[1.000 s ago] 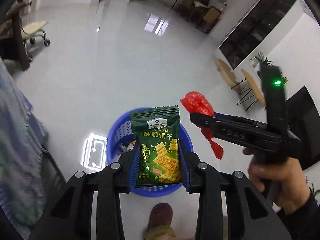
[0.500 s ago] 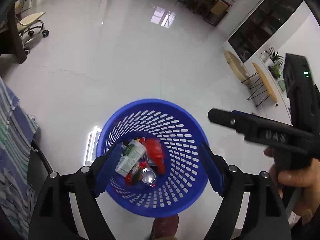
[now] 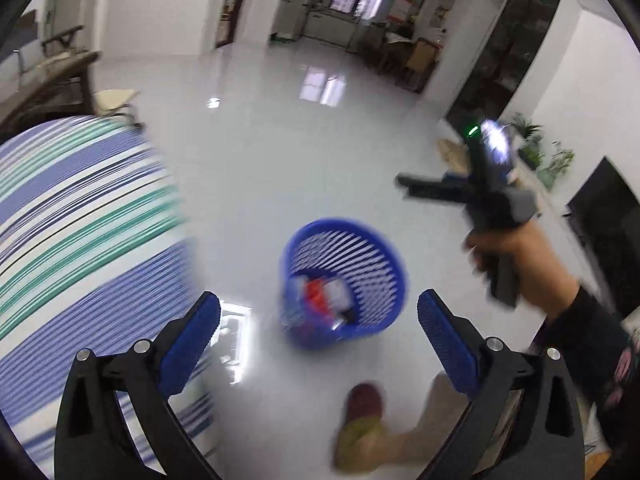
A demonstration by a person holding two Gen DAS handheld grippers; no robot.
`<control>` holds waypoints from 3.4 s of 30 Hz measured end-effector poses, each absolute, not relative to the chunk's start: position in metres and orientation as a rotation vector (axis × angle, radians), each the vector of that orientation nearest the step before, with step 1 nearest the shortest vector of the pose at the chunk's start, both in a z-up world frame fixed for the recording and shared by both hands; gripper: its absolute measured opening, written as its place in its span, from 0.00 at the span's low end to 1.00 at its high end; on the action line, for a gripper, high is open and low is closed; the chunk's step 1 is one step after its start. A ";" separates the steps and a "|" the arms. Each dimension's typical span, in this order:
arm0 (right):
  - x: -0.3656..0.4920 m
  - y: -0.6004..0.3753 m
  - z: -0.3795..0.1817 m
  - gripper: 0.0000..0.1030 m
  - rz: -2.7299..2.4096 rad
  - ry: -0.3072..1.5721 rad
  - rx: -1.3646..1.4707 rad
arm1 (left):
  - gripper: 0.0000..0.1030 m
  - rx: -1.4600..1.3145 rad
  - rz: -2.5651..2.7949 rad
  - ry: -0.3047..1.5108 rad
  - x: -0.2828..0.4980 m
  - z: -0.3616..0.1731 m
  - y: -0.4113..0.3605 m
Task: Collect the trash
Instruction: 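Return both open tools over the table, then grasp the yellow snack stick with the left tool while the right tool grasps the white-yellow snack bags, then carry the snack stick and snack bags over the wastebasket and open both tools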
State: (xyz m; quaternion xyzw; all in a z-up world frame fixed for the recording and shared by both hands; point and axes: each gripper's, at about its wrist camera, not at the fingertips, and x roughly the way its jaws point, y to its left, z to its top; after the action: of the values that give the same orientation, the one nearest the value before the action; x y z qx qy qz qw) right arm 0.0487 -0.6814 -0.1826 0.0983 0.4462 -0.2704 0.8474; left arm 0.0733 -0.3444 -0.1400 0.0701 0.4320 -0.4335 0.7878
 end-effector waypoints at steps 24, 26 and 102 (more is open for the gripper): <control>0.168 -0.184 -0.171 0.96 0.303 0.975 -0.109 | 0.95 -0.098 -0.118 0.887 0.271 -0.126 0.057; 0.169 -0.178 -0.169 0.96 0.298 0.965 -0.124 | 0.95 -0.113 -0.088 0.881 0.300 -0.127 0.065; 0.163 -0.275 -0.141 0.44 0.178 0.982 0.038 | 0.18 0.158 -0.481 0.946 0.198 -0.166 -0.116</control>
State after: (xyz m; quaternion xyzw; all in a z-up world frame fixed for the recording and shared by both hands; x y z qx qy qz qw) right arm 0.1632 -0.2749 -0.1407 0.0183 0.4708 0.0854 0.8779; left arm 0.1983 -0.1165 -0.1658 0.0754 0.4506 -0.2290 0.8596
